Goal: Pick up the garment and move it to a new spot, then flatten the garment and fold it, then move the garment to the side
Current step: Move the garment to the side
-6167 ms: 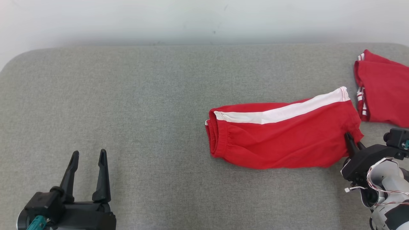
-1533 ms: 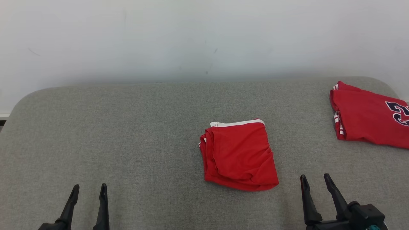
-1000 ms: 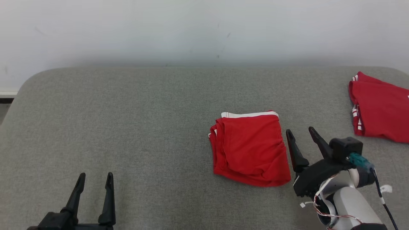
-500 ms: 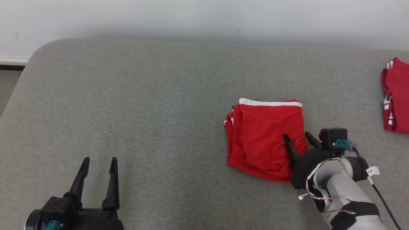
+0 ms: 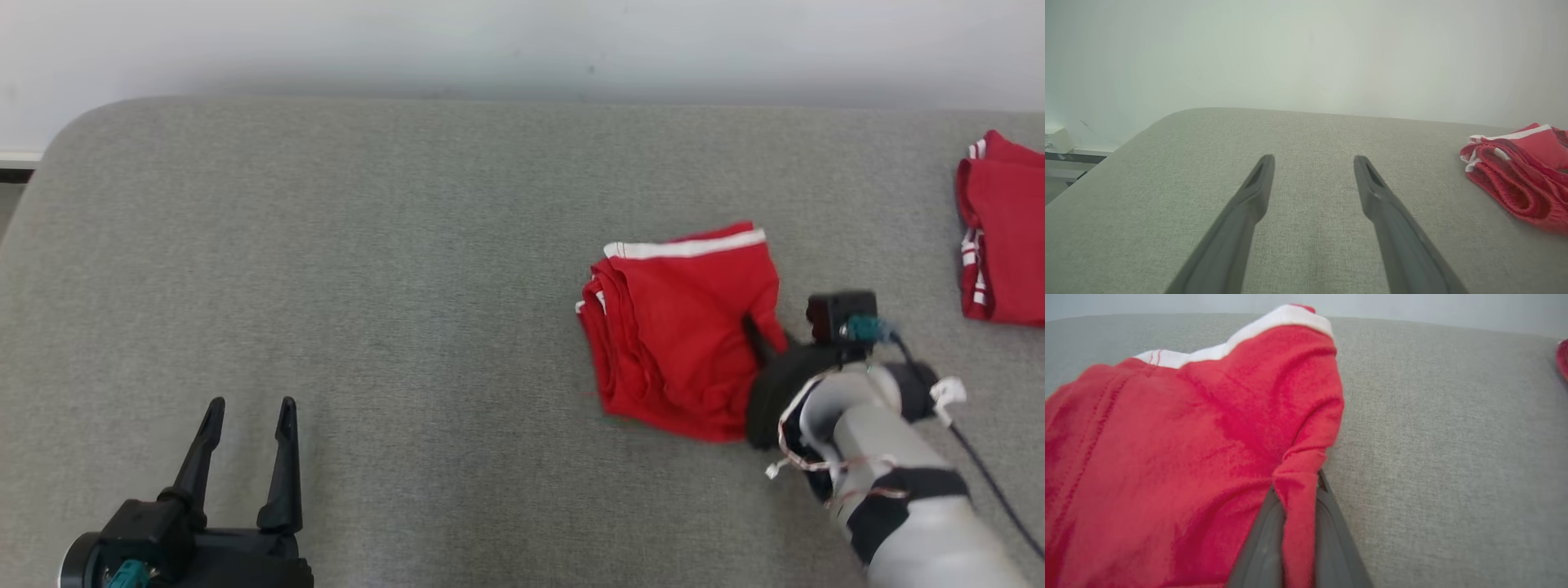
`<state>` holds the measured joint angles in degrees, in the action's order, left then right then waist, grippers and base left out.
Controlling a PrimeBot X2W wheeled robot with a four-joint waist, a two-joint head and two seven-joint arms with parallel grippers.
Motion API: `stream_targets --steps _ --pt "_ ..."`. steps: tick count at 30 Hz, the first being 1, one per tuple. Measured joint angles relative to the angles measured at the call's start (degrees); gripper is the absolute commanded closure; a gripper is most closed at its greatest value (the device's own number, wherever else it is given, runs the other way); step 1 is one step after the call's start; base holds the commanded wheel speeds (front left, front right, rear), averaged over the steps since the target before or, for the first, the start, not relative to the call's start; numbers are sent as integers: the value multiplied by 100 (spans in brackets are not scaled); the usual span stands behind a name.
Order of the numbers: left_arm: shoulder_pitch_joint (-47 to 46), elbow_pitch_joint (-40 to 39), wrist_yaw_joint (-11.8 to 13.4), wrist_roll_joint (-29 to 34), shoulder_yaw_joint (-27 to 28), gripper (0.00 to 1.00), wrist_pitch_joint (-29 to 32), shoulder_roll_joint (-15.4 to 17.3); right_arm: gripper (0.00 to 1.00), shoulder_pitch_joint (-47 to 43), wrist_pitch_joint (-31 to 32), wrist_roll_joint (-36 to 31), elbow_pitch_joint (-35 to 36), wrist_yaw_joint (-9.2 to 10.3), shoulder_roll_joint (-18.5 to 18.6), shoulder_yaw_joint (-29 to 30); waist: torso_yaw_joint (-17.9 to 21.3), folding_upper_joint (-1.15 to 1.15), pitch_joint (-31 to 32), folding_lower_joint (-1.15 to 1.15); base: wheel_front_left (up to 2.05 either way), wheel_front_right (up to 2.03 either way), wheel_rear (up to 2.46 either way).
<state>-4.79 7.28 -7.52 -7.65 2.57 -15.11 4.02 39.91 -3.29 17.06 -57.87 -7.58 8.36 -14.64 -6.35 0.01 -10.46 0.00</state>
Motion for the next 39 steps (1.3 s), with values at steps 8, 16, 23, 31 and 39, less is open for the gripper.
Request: stream_targets --steps 8,16,23,31,39 --pt "-237 -162 0 -41 -62 0 0 74 100 959 299 100 241 1 709 -637 269 0 -351 0 0 0 0" --pt "-587 -410 -1 -144 -134 0 -1 269 100 1728 753 512 739 1 1830 -961 573 0 -1022 1 0 0 0" --pt "-701 -805 -1 -155 -107 0 -1 546 100 2196 1098 825 1143 1 2676 -816 942 1 -1643 1 0 0 0" --pt "-779 -1350 -1 -162 -103 0 -1 828 100 2490 1582 803 1379 1 3308 -688 1340 1 -2287 1 0 0 0" --pt "-785 -1723 0 -179 -73 0 -2 1016 100 2746 1784 536 1292 1 3591 -586 1650 -1 -2706 -1 0 0 0"
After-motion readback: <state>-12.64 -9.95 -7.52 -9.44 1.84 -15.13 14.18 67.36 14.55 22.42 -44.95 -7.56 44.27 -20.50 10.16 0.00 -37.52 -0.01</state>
